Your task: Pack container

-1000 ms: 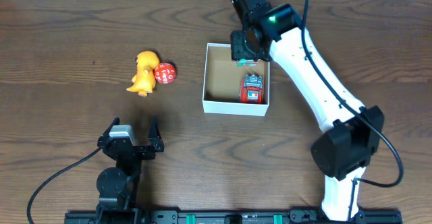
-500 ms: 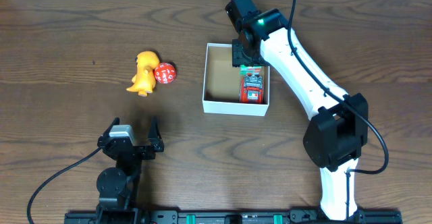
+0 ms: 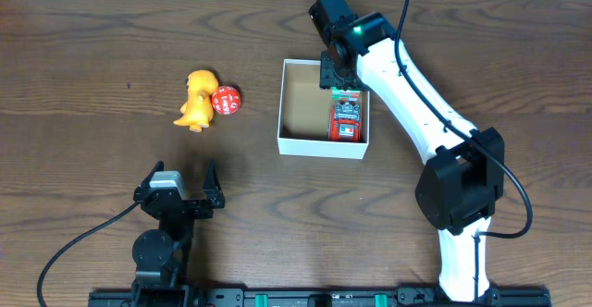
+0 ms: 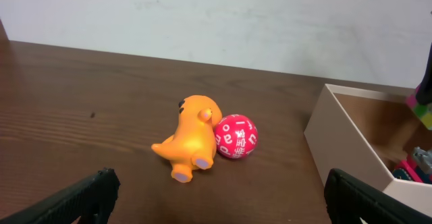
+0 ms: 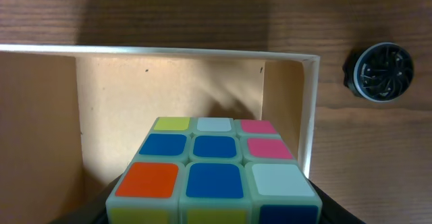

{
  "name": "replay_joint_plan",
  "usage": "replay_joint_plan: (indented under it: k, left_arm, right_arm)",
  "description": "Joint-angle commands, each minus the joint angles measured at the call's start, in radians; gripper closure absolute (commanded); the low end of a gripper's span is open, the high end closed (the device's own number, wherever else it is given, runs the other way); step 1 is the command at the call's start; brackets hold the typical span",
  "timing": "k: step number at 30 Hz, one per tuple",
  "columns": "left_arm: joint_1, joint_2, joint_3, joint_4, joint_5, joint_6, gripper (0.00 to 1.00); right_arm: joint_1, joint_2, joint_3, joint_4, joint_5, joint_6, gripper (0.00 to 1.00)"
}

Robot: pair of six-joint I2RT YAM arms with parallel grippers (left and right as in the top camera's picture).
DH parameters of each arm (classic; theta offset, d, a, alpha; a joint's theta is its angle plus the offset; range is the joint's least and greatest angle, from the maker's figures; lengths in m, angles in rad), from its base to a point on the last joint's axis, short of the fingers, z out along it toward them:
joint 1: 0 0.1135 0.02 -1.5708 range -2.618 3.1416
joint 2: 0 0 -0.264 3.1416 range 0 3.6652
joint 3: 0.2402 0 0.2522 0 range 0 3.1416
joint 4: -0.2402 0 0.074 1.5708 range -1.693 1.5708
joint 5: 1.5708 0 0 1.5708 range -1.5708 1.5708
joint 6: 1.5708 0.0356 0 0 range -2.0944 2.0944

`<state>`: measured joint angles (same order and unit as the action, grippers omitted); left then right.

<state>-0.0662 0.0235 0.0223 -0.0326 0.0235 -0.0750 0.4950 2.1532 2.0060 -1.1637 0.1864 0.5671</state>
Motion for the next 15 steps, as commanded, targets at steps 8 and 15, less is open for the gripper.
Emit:
replay_joint_plan:
  k: [8,15]
  left_arm:
    - [0.005,0.000,-0.018,-0.038,-0.009,-0.001,0.02]
    - [0.005,0.000,-0.018,-0.038,-0.009,-0.001,0.02]
  right_arm:
    - [-0.008,0.009,-0.007,0.012,0.035,0.024,0.52]
    - [-0.011,0.009,-0.011,0.017,0.035,0.043,0.52]
